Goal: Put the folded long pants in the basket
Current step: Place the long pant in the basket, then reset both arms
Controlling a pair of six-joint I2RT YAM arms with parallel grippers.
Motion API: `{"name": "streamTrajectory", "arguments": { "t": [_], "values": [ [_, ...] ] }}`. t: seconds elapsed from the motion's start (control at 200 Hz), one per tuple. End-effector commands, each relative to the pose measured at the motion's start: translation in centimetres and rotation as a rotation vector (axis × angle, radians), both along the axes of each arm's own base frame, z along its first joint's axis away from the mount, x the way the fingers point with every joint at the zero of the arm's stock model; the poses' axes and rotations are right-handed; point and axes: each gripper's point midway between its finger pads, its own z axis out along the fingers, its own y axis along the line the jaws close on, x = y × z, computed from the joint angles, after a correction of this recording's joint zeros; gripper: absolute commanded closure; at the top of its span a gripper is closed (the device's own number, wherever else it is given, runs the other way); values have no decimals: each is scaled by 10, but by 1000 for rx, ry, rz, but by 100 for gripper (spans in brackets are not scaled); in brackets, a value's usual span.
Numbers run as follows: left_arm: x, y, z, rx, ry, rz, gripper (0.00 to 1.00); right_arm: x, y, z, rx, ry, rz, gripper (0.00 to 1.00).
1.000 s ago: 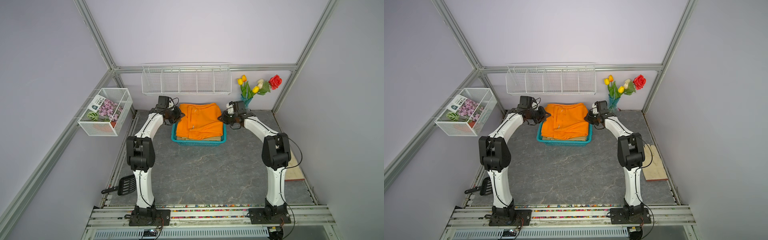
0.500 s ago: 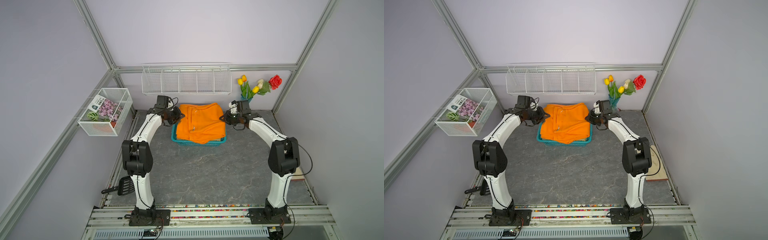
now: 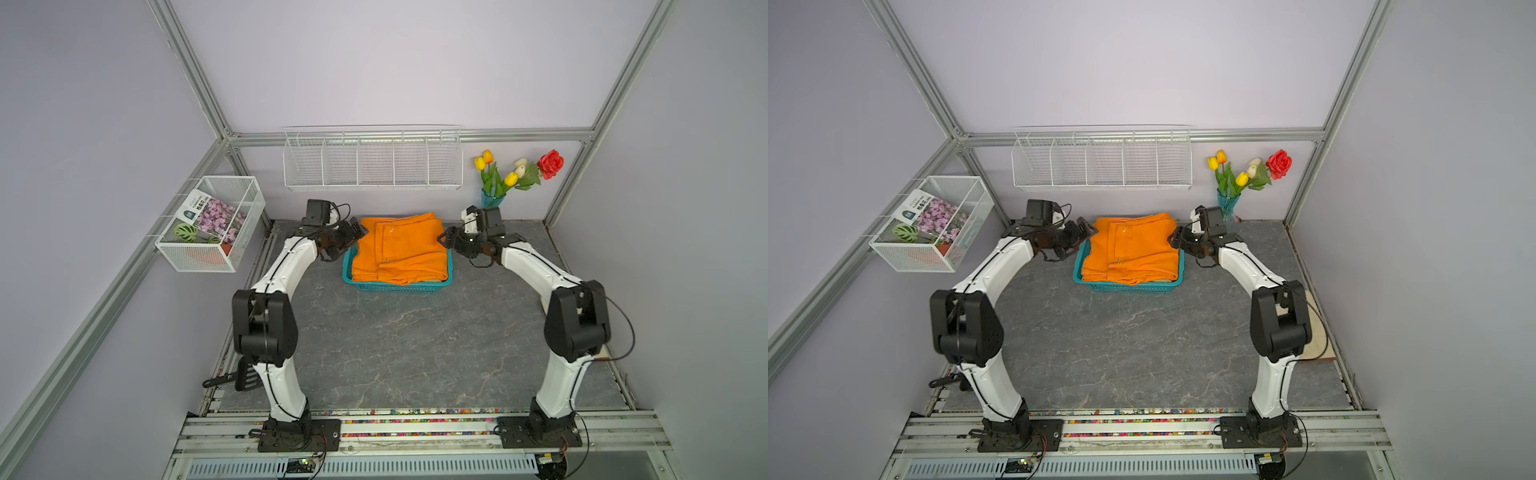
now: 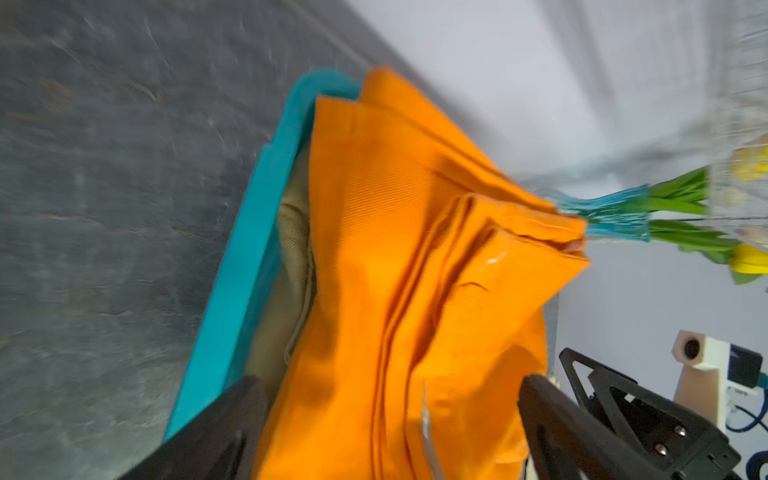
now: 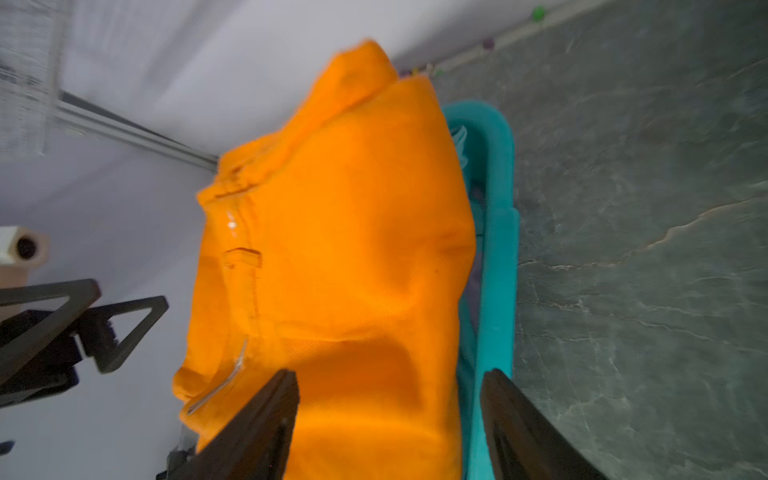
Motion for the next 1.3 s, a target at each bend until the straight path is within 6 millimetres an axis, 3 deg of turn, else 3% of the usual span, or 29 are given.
{"name": "streamTrajectory", "arguments": {
  "t": [0.0,0.06,0.165,0.275,0.425,0.48,0.52,0.625,0.635,0.69,0.745,0.795,0.805,0.88,0.945,1.02,1.075,1.095,1.135,1.17,1.24,1.295],
  "values": [
    [-31,33,52,81,-146,134,0,-16,-34,34,-101,-160,-99,25],
    [-50,54,67,118,-233,220,0,-32,-62,35,-195,-211,-186,25],
    [-84,95,61,193,-344,398,0,-70,-96,32,-378,-362,-283,24],
    [-116,130,20,304,-430,525,0,-107,-118,26,-585,-528,-352,22],
    [-152,158,-37,456,-569,593,0,-154,-179,3,-843,-508,-544,21],
    [-166,184,-48,521,-602,723,0,-161,-188,-12,-881,-503,-555,18],
    [-176,201,-53,507,-528,815,0,-161,-197,-25,-902,-474,-568,17],
    [-184,196,-38,590,-705,738,0,-160,-237,-63,-956,-289,-670,17],
    [-188,197,-48,596,-705,734,0,-160,-240,-66,-960,-276,-684,17],
    [-197,209,-62,609,-716,806,0,-152,-249,-78,-954,-263,-709,16],
    [-191,221,-74,679,-633,837,0,-143,-240,-83,-934,-245,-641,16],
    [-175,220,-83,731,-578,786,0,-134,-231,-81,-899,-285,-606,16],
    [-166,219,-76,734,-589,785,0,-132,-230,-81,-895,-292,-602,16],
    [-134,199,-76,771,-603,636,2,-122,-213,-77,-836,-392,-524,16],
    [-122,187,-78,792,-662,550,2,-119,-202,-73,-797,-467,-487,17],
    [-114,193,-80,796,-738,565,0,-115,-201,-75,-803,-493,-476,17],
    [-97,170,-101,757,-643,367,0,-106,-204,-87,-794,-512,-489,16],
    [-93,171,-102,745,-635,358,2,-102,-205,-92,-797,-510,-493,16],
    [-90,180,-107,752,-643,403,0,-97,-205,-97,-801,-516,-488,16],
    [-89,180,-105,762,-682,410,0,-100,-208,-101,-792,-481,-485,15],
    [-87,179,-112,738,-585,380,0,-99,-209,-103,-784,-446,-477,14],
    [-89,178,-108,753,-650,382,0,-99,-209,-102,-789,-468,-485,10]
  ]
}}
